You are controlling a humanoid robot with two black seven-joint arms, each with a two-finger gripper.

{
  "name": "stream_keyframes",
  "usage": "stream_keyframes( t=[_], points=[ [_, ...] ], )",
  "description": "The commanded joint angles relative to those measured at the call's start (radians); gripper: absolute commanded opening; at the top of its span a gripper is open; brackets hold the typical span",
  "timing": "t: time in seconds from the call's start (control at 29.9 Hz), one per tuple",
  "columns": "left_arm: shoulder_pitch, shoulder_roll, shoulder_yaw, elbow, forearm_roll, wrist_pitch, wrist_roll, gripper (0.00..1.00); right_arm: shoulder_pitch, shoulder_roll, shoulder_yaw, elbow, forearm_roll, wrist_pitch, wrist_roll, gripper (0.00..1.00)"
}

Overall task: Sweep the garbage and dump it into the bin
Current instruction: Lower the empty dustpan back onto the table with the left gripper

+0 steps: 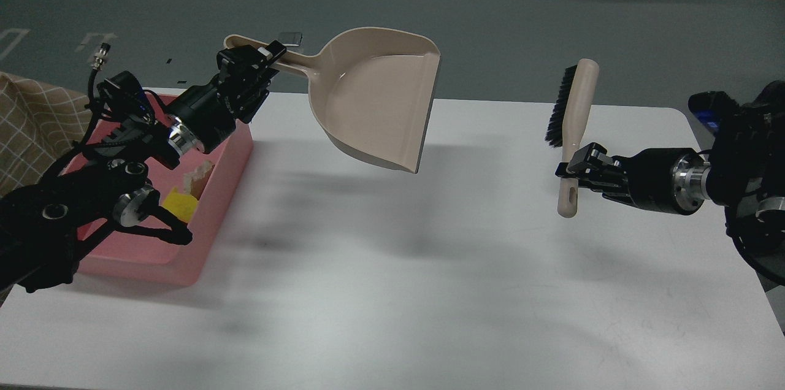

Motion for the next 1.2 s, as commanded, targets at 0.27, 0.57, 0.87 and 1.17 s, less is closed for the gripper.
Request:
stream_keyframes(
  t=[0.27, 0.57, 0.87, 1.17],
  points=[
    [0.074, -0.074, 0.004, 0.002, 0.005, 0.056, 0.0, 0.0, -0.037, -0.007, -0.01, -0.005, -0.002, 0.0, 0.0, 0.0],
    [0.096, -0.136, 0.047, 0.009, 0.01, 0.12, 0.0, 0.0, -0.035, -0.022, -0.055, -0.005, -0.002, 0.0, 0.0, 0.0],
    [0.12, -0.209, 0.081, 0.079, 0.011, 0.149, 0.0, 0.0, -0.038, -0.022, -0.06, -0.011, -0.001, 0.0, 0.0, 0.0],
    [0.12, -0.255, 0.124, 0.133, 0.01, 0.191, 0.0, 0.0, -0.041, -0.021, -0.06, -0.051, -0.001, 0.0, 0.0, 0.0]
  ],
)
